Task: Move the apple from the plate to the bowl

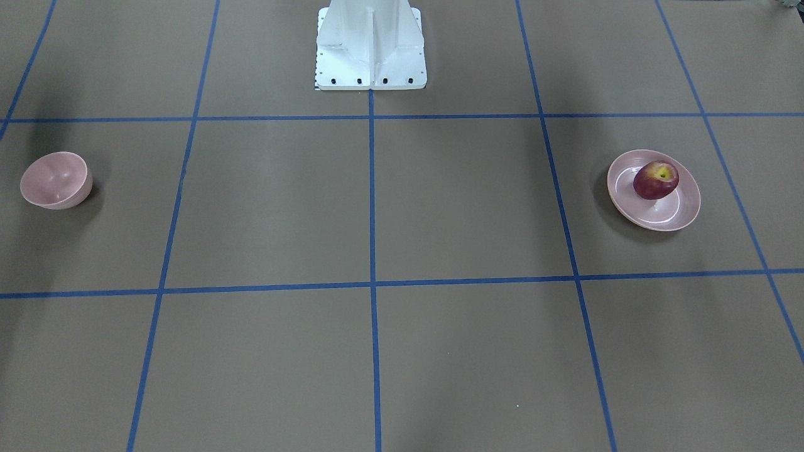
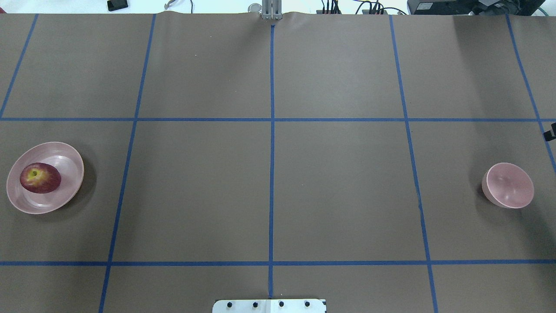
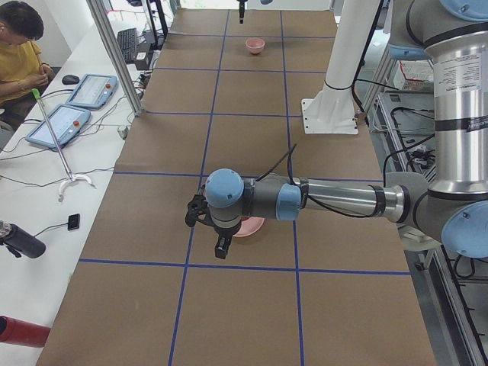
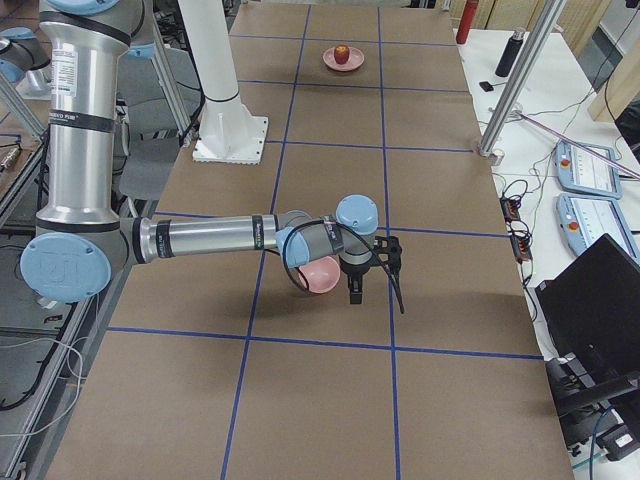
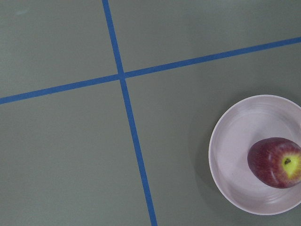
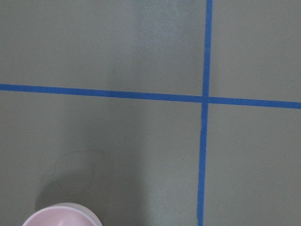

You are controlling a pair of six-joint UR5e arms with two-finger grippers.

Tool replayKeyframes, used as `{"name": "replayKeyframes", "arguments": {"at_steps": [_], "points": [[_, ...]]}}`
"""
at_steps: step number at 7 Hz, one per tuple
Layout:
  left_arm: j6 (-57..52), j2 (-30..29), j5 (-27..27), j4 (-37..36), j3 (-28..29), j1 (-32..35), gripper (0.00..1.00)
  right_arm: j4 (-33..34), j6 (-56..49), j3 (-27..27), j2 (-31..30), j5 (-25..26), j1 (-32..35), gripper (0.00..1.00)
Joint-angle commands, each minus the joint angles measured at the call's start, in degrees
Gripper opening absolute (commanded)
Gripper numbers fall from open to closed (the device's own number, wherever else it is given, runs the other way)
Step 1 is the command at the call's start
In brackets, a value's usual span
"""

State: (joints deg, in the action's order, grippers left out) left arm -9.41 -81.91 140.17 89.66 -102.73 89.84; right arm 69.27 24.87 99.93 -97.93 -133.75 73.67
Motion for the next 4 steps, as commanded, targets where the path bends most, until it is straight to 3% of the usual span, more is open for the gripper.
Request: {"name": "replayKeyframes", "arguments": {"at_steps": [1,2,3,4], "points": [[-0.08,0.08,0.01,0.08,-0.01,0.07,0.98,-16.64,10.36,-2.01,-5.76,2.42,-8.41,1.00],[-0.08,0.08,0.01,0.16,0.07,-0.01,0.98,-19.84,13.25,-2.28,-6.65,2.52,-10.37,0.95],[-0.08,0.17,0.01,0.16,0.07,-0.01,0.98,-20.83,15.01,-2.29,-7.10,3.39,-12.91,0.79],[-0.08,0.78,0.10,0.34,-0.01,-0.01,0.98,-20.93,14.42,-2.55,-8.67,3.66,-13.46,0.33]]}}
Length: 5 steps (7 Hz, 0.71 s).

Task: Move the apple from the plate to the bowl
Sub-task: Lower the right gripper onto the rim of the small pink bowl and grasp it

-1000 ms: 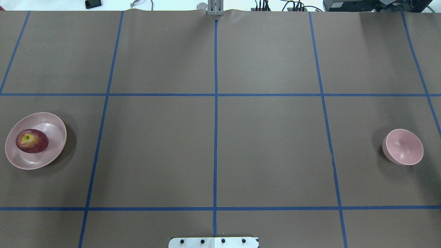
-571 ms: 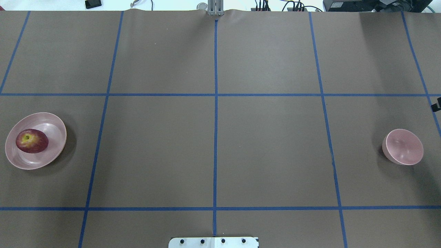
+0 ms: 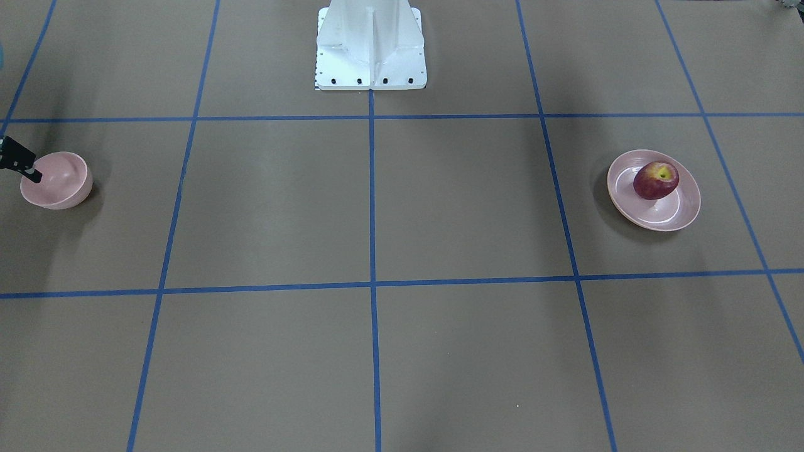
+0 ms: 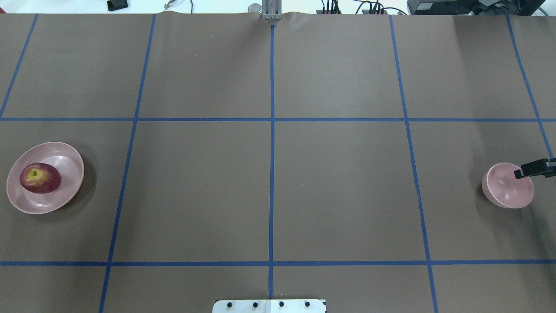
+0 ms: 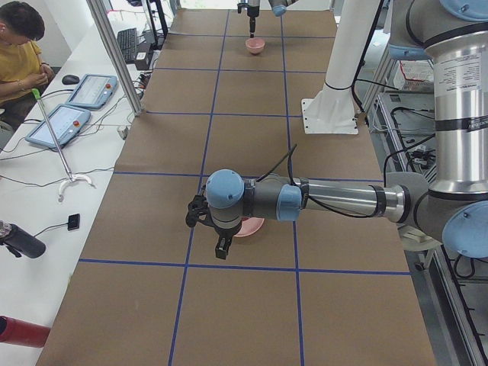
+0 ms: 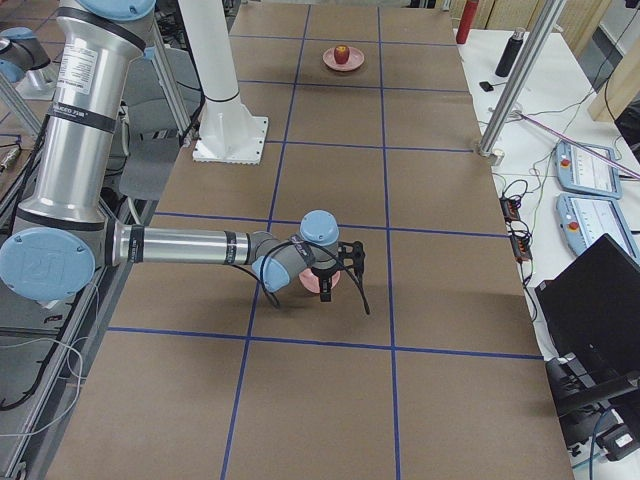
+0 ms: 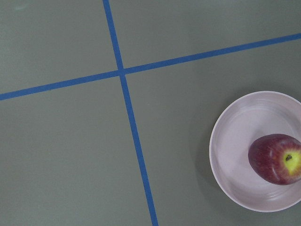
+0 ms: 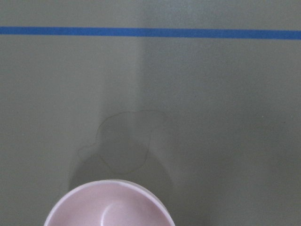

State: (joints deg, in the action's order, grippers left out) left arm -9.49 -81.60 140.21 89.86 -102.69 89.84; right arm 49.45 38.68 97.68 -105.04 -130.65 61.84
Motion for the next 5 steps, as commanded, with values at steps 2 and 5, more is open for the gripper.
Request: {"name": "replayKeyframes", "arguments": {"at_steps": [2,5], "points": [[0.00,0.65,0.07,1.28,0.30,-0.02,0.98,-1.11,0.52,-0.29,-3.24,1.79,-1.63,0.00],[0.09,1.88,0.42,3.30,0.38,-0.02,0.98,-0.16,1.40,0.75,-0.19,0.67,-1.72,0.00]]}}
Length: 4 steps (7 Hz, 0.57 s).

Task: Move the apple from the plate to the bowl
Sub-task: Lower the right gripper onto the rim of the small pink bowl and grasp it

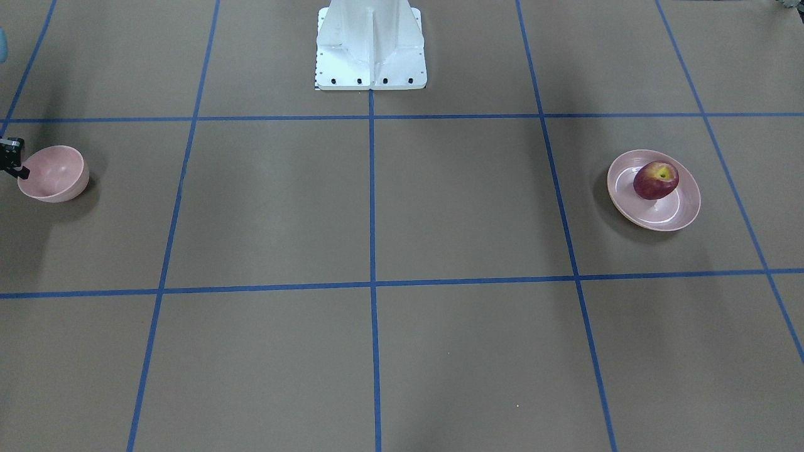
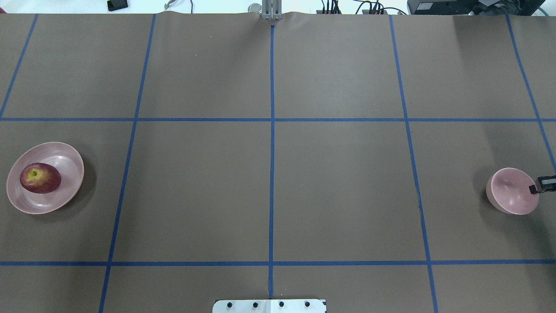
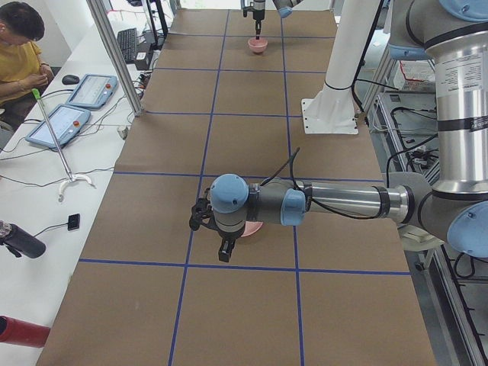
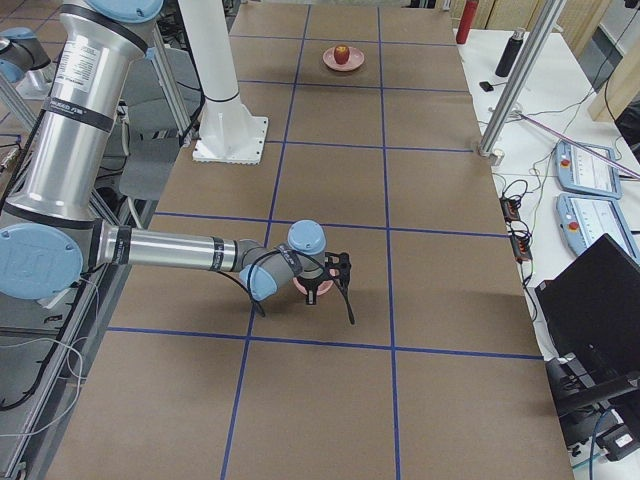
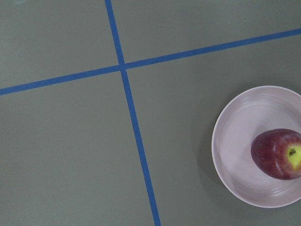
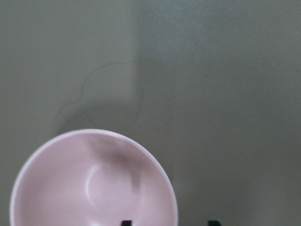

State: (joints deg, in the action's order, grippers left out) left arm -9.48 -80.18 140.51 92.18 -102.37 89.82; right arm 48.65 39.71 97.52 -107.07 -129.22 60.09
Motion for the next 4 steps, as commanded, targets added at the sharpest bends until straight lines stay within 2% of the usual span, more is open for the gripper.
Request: {"name": "replayKeyframes", "arguments": {"at_steps": [1,2,3,4], "points": [[-0.02,0.47,0.12,0.99,0.07,0.00,0.98,3.70,0.37,1.87,4.47,-2.77,0.73,0.00],[-0.02,0.47,0.20,0.99,0.07,0.00,0.98,8.77,0.98,4.49,7.63,-5.84,1.78,0.00],[-0.02,0.47,0.20,0.99,0.07,0.00,0.98,11.70,9.51,6.69,13.14,-6.91,1.70,0.00],[0.07,0.47,0.20,0.99,0.07,0.00,0.98,11.73,22.30,6.63,20.25,-6.14,-2.65,0.00]]}}
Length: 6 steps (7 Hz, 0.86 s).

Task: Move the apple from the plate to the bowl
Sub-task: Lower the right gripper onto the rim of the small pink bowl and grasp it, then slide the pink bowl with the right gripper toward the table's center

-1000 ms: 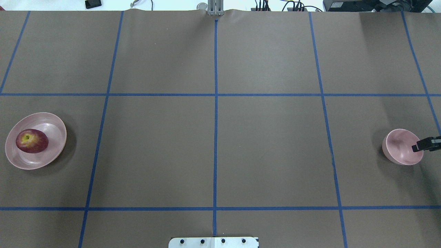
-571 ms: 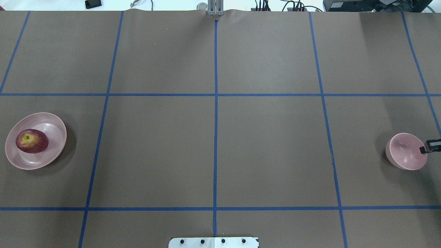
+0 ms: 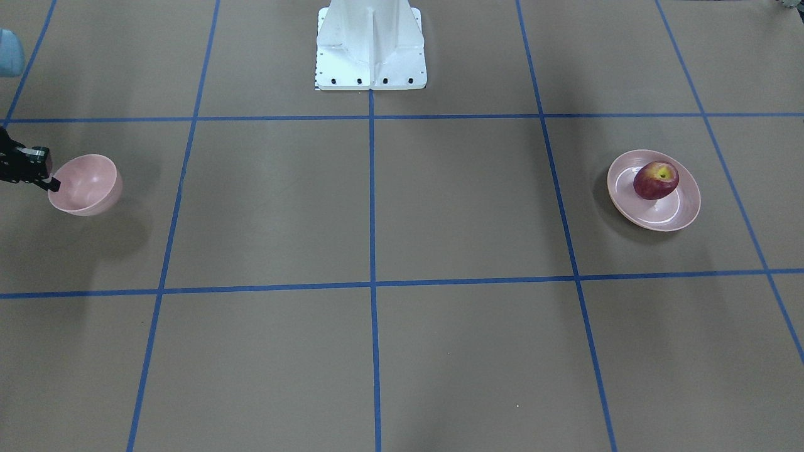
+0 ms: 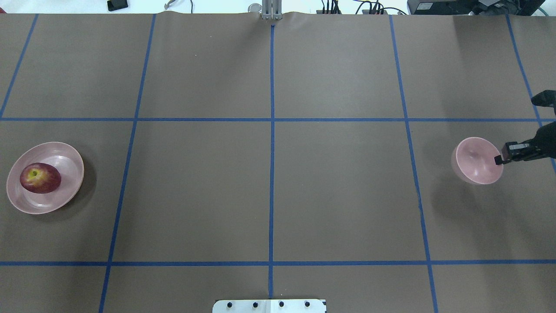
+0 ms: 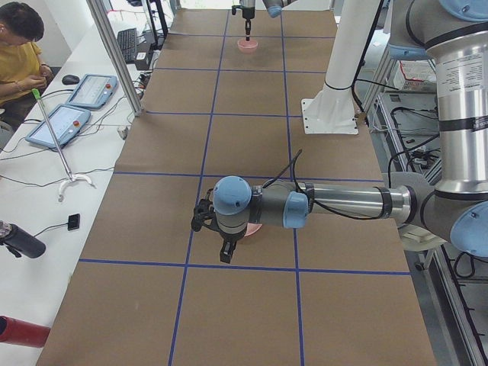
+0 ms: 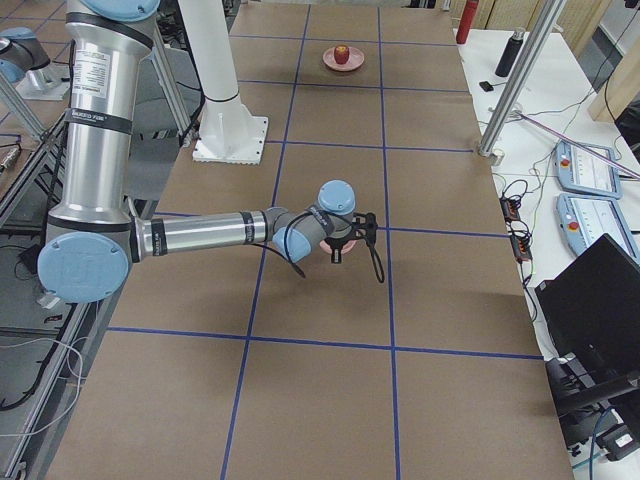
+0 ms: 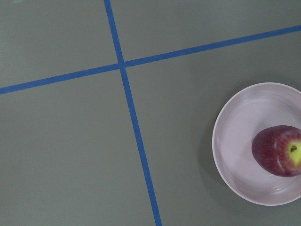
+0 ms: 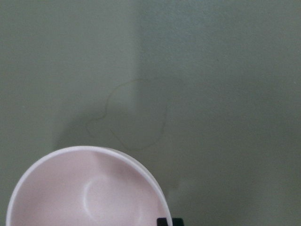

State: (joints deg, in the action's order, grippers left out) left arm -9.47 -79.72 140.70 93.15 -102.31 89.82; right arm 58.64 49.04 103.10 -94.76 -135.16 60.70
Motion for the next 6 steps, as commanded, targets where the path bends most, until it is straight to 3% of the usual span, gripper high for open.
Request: {"name": "replayKeyframes", "arguments": {"at_steps": [1,2,4,6], "points": [[0.07,0.01,0.01,0.01,0.00,0.00,0.98,1.92,20.84,0.71,14.10,3.55,-9.22,0.00],[0.07,0.01,0.01,0.01,0.18,-0.09,0.98,4.01,27.88,0.44,19.90,8.98,-15.46,0.00],[0.07,0.01,0.01,0.01,0.18,-0.09,0.98,19.41,32.00,-0.17,32.73,19.52,-24.27,0.00],[0.07,0.35,0.01,0.01,0.18,-0.09,0.98,22.92,36.89,-6.73,41.54,24.66,-28.60,0.00]]}}
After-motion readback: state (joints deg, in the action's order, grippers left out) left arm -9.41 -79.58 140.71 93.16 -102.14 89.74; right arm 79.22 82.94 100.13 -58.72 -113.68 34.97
